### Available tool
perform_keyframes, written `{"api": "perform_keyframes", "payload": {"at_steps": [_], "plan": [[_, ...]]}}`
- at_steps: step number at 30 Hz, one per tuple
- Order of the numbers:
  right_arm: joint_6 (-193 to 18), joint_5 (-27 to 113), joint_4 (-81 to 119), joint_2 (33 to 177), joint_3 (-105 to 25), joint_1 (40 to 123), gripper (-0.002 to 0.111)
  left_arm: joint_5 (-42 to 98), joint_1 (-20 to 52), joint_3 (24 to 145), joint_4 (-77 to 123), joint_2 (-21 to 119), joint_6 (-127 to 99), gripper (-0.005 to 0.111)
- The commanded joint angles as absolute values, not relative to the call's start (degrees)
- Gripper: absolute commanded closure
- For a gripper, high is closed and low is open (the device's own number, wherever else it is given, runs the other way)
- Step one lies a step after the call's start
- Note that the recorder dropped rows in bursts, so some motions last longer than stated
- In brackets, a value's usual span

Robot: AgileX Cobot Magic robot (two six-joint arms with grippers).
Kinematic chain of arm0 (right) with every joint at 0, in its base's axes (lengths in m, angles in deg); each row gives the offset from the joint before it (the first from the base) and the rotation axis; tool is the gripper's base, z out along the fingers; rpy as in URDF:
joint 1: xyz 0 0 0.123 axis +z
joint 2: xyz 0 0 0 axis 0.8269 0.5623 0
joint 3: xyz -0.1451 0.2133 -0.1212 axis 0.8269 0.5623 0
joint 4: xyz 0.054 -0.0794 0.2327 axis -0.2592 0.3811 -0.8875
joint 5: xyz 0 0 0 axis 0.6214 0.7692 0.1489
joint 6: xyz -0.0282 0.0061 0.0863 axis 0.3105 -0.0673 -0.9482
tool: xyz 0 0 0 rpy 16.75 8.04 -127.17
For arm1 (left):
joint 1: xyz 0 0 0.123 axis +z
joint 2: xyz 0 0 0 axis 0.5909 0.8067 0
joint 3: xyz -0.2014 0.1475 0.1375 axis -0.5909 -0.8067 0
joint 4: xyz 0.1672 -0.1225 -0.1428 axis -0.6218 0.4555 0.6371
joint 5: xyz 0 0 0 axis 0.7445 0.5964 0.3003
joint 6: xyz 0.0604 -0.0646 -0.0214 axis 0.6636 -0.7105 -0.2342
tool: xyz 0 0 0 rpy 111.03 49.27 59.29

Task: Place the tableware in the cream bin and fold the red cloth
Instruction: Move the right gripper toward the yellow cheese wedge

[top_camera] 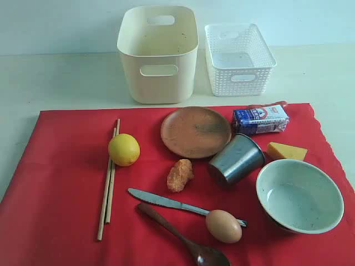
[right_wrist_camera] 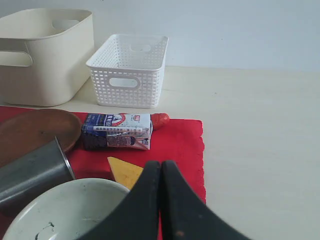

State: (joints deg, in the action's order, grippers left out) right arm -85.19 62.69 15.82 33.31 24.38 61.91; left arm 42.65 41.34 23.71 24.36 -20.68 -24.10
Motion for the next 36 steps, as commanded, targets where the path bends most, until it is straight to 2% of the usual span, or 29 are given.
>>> {"api": "perform_keyframes", "payload": {"at_steps": [1, 25, 36], "plan": [[-85.2, 61.8, 15.9, 32.9, 24.6, 62.0, 0.108, 42.5, 41.4, 23.5, 24.8, -21.1, -24.0, 0.104], [-85.2, 61.7, 15.9, 32.9, 24.6, 62.0, 0.108, 42.5, 41.4, 23.5, 24.8, -21.1, -24.0, 0.104], [-87.7, 45.6, 16.0, 32.9, 24.6, 62.0, 0.108, 42.5, 41.4, 23.5, 24.8, -21.1, -24.0, 0.104]]}}
